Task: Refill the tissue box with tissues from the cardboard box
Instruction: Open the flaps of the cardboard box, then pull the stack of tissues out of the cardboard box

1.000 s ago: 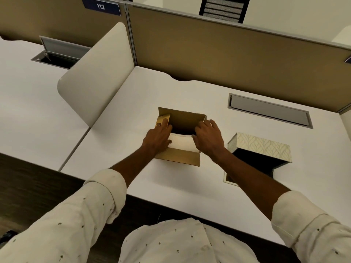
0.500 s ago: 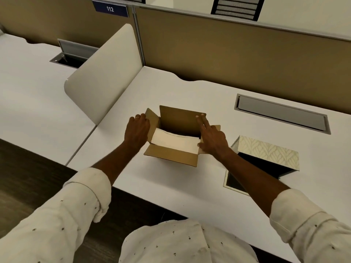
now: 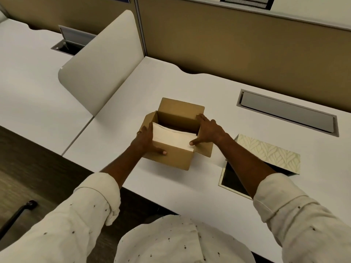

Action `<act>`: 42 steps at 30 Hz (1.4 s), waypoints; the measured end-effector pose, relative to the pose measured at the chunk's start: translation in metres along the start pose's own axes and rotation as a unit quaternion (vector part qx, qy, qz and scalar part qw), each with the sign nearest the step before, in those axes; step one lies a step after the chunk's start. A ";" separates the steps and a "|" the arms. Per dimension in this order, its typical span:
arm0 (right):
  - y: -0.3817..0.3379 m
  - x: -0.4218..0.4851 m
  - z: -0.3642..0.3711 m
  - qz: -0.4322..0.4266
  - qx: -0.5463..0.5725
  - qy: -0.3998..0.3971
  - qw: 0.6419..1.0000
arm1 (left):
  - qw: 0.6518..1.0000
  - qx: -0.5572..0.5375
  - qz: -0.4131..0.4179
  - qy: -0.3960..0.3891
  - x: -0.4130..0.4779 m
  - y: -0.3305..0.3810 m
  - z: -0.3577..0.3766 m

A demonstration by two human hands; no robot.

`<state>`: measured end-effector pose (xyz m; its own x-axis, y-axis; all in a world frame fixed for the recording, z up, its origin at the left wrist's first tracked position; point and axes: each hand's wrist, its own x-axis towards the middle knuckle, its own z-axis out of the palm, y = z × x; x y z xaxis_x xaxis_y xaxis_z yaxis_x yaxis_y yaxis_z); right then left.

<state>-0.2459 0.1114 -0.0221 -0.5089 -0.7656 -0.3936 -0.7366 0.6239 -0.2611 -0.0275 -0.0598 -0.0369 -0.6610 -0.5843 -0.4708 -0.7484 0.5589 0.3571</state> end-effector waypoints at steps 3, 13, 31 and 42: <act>0.001 0.006 0.005 0.000 0.036 -0.013 0.999 | 0.997 0.071 0.003 0.015 -0.002 0.005 0.007; 0.005 0.017 0.002 0.001 0.047 -0.043 0.998 | 0.999 0.029 0.031 0.016 0.010 -0.006 0.009; -0.042 0.066 0.026 -0.011 0.004 -0.237 0.971 | 0.949 0.188 0.189 -0.169 0.096 0.028 -0.018; -0.043 0.079 0.035 0.016 -0.035 -0.294 0.955 | 0.917 0.266 0.152 -0.256 0.120 0.037 -0.019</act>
<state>-0.2386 0.0295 -0.0730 -0.2078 -0.5136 -0.8325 -0.7633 0.6174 -0.1904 -0.1351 -0.1206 -0.0644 -0.6210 -0.0778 -0.7799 -0.3114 0.9376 0.1544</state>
